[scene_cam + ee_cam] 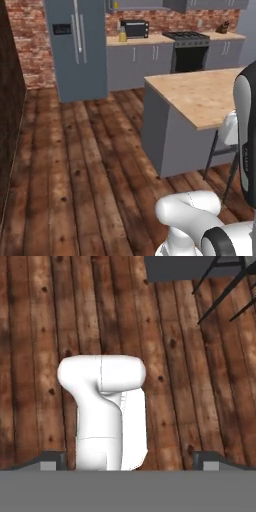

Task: There is a tray on the dining counter. Grab the cup, mug, and pitcher and place them on the tray. The pitcher may be placed next to the tray if it cannot fit the tray.

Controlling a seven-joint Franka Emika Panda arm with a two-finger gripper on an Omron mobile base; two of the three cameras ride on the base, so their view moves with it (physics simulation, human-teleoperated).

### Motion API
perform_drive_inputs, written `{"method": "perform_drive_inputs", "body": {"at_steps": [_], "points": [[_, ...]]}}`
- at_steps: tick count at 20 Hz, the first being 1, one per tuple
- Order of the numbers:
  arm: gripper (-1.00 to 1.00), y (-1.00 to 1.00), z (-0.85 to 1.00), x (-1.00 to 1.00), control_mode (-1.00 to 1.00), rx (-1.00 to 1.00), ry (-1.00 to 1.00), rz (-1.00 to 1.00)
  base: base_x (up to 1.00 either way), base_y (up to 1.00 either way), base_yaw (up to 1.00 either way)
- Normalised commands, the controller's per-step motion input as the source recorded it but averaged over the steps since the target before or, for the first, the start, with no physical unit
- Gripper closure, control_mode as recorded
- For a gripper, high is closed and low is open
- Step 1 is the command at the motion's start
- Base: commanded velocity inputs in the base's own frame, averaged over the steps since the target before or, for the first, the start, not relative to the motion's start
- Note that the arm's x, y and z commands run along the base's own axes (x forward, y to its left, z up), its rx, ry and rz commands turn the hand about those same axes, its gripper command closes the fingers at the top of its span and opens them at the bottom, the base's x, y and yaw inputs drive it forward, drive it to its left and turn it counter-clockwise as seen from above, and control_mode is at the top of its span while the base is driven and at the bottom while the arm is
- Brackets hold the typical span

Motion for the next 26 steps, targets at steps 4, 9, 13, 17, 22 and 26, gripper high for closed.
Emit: {"method": "perform_drive_inputs", "body": {"at_steps": [4,9,13,17,22,26], "points": [[-1.00,0.00,0.00,0.00,1.00,0.00,0.00,0.00,0.14,1.00,-0.31],[-1.00,0.00,0.00,0.00,1.00,0.00,0.00,0.00,0.15,1.00,-0.34],[-1.00,0.00,0.00,0.00,1.00,0.00,0.00,0.00,0.16,1.00,-0.38],[-1.00,0.00,0.00,0.00,1.00,0.00,0.00,0.00,0.26,1.00,-0.40],[-1.00,0.00,0.00,0.00,1.00,0.00,0.00,0.00,0.49,0.97,-0.44],[-1.00,0.00,0.00,0.00,1.00,0.00,0.00,0.00,0.85,0.55,-0.44]]}}
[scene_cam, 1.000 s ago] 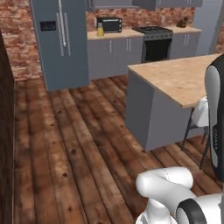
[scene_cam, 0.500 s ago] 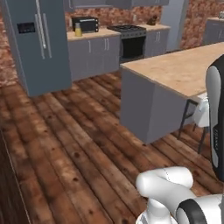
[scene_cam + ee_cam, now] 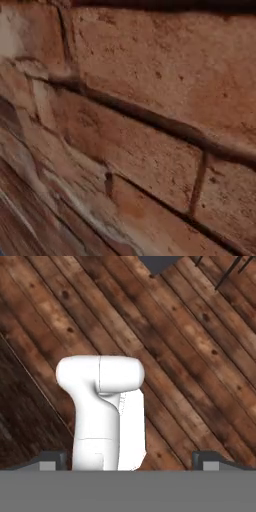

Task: There is a tray on the dining counter. Grab the cup, mug, and pitcher and place them on the tray. The pitcher may be placed next to the tray if it cannot fit the tray.

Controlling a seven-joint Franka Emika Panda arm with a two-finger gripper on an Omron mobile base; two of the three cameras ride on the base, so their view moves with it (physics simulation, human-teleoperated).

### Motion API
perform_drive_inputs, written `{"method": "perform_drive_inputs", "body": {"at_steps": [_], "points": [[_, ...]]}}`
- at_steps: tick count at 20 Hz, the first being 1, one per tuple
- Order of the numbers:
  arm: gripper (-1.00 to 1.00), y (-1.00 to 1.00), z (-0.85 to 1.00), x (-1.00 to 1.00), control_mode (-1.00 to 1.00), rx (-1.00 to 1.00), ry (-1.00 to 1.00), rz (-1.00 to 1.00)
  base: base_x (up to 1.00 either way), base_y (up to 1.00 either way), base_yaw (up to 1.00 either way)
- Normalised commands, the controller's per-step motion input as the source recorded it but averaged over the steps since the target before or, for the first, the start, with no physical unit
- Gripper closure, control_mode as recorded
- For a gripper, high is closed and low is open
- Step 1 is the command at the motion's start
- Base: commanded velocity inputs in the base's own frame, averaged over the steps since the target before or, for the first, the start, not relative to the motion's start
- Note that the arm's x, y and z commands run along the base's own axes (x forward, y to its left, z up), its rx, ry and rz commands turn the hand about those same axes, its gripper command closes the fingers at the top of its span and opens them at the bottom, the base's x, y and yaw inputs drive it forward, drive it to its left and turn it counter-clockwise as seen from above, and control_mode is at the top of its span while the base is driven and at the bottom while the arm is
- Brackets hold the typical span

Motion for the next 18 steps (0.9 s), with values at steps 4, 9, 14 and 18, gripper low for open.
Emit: {"method": "perform_drive_inputs", "body": {"at_steps": [4,9,14,18], "points": [[-1.00,0.00,0.00,0.00,1.00,0.00,0.00,0.00,0.89,0.58,-0.44],[-1.00,0.00,0.00,0.00,1.00,0.00,0.00,0.00,0.88,0.80,-0.44],[-1.00,0.00,0.00,0.00,1.00,0.00,0.00,0.00,0.82,1.00,-0.44],[-1.00,0.00,0.00,0.00,1.00,0.00,0.00,0.00,0.77,1.00,-0.45]]}}
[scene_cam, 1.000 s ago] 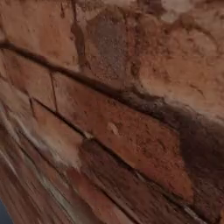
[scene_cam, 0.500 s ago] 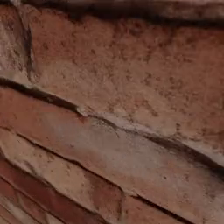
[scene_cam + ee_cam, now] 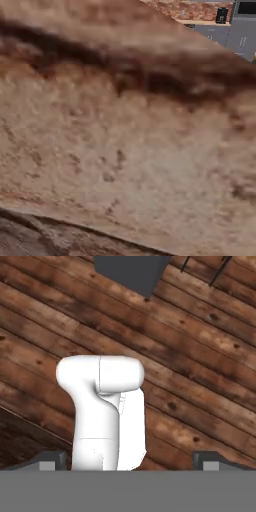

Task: There is a tray on the dining counter. Grab the cup, mug, and pitcher and place them on the tray. The pitcher may be placed next to the tray if it cannot fit the tray.

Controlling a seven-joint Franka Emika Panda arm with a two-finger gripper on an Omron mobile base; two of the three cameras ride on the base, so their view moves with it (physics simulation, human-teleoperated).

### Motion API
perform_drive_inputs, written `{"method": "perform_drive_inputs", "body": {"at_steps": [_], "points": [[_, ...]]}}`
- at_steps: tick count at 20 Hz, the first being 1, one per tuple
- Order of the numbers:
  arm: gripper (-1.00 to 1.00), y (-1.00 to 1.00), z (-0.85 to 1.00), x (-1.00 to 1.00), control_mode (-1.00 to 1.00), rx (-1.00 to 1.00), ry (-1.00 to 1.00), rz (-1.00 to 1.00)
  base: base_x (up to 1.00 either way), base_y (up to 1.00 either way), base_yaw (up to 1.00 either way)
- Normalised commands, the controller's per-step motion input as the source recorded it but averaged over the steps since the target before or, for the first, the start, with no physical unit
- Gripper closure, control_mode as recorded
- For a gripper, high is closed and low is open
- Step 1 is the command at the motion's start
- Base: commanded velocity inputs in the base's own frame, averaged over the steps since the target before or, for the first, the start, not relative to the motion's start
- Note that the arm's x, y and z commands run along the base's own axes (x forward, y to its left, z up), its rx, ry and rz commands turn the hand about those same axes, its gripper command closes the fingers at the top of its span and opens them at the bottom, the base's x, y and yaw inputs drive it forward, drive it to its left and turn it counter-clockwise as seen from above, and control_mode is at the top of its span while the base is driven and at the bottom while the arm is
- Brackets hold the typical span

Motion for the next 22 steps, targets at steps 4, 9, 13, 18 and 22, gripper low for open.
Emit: {"method": "perform_drive_inputs", "body": {"at_steps": [4,9,13,18,22], "points": [[-1.00,0.00,0.00,0.00,1.00,0.00,0.00,0.00,0.69,1.00,-0.47],[-1.00,0.00,0.00,0.00,1.00,0.00,0.00,0.00,0.62,1.00,-0.48],[-1.00,0.00,0.00,0.00,1.00,0.00,0.00,0.00,0.58,1.00,-0.48],[-1.00,0.00,0.00,0.00,1.00,0.00,0.00,0.00,0.50,1.00,-0.47],[-1.00,0.00,0.00,0.00,1.00,0.00,0.00,0.00,0.50,1.00,-0.45]]}}
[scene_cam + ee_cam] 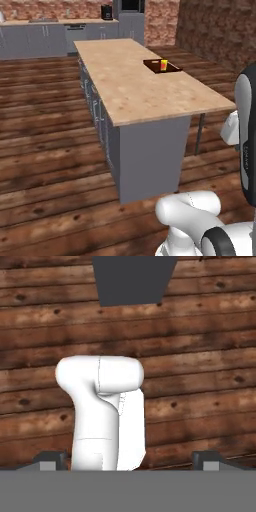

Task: There is a tray on the dining counter. Grab the cup, mug, and pitcher and place them on the tray. The pitcher may be placed next to the tray if it cannot fit the tray.

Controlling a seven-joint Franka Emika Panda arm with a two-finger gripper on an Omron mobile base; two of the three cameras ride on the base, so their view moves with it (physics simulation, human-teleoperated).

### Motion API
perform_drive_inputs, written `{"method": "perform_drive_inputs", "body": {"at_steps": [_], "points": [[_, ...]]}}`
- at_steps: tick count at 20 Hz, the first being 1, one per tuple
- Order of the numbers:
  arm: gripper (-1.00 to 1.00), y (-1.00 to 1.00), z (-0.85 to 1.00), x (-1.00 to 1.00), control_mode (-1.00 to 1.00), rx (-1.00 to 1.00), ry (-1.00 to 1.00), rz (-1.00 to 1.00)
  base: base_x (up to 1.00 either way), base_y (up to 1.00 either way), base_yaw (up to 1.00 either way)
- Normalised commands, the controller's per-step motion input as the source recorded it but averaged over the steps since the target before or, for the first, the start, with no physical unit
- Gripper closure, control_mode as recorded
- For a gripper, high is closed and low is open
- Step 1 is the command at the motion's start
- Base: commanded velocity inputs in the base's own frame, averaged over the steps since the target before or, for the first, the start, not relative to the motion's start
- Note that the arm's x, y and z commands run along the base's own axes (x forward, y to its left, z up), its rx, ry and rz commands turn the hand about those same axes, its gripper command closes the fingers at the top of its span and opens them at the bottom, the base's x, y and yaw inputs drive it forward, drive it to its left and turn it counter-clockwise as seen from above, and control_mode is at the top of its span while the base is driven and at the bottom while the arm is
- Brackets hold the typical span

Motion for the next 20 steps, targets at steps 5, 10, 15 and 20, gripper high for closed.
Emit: {"method": "perform_drive_inputs", "body": {"at_steps": [5,10,15,20], "points": [[-1.00,0.00,0.00,0.00,1.00,0.00,0.00,0.00,0.45,1.00,-0.42],[-1.00,0.00,0.00,0.00,1.00,0.00,0.00,0.00,0.25,1.00,-0.34],[-1.00,0.00,0.00,0.00,1.00,0.00,0.00,0.00,0.13,1.00,-0.04],[-1.00,0.00,0.00,0.00,1.00,0.00,0.00,0.00,0.35,0.91,0.28]]}}
